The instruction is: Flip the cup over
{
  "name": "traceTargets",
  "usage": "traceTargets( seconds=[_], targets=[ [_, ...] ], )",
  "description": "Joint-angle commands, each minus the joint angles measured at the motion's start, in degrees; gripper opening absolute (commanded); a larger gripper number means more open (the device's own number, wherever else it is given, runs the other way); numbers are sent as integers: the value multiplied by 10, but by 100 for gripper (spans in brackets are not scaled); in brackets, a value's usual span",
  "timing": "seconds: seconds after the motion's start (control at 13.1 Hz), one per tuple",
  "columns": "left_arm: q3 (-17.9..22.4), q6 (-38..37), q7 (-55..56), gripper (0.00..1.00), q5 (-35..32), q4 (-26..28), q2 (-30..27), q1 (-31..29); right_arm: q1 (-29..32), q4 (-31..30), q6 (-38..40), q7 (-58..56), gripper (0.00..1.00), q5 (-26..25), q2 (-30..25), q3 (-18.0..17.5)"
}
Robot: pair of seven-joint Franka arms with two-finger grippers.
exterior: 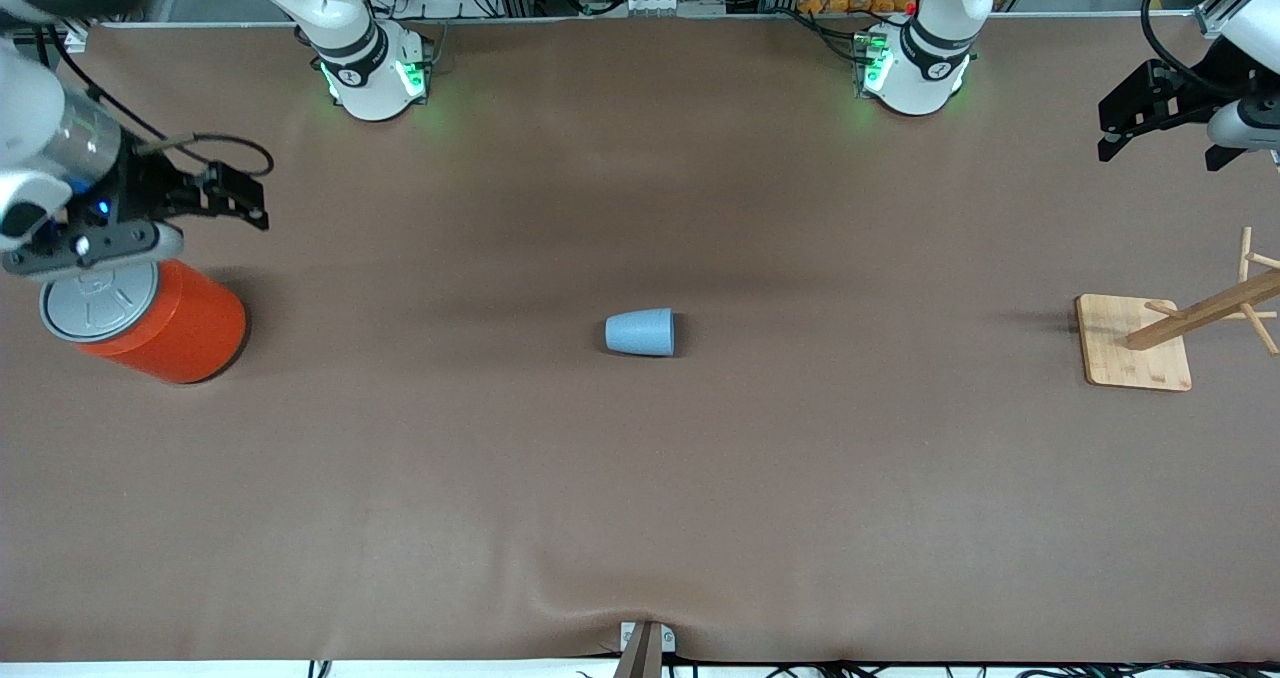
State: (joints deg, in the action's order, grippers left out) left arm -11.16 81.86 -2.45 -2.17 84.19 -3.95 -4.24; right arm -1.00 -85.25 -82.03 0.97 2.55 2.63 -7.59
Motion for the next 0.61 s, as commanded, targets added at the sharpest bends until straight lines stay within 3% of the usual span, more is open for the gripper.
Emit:
traceTargets(
  seconds=[0.0,0.15,0.38,0.53],
  targets=[
    [-2,0,-7,100,5,-3,-1,-1,15,-4,6,19,100,-3,-9,-3],
    [-7,0,-5,100,6,-3,-2,-2,19,-4,17,15,100,-7,-18,13],
    [-9,0,-5,100,7,-3,-3,-2,-10,-4,19,1,100,-4,-38,84],
    [-9,-1,-7,100,8,-3,-4,-3,-4,-7,19,-38,100,-9,-53,101]
  ],
)
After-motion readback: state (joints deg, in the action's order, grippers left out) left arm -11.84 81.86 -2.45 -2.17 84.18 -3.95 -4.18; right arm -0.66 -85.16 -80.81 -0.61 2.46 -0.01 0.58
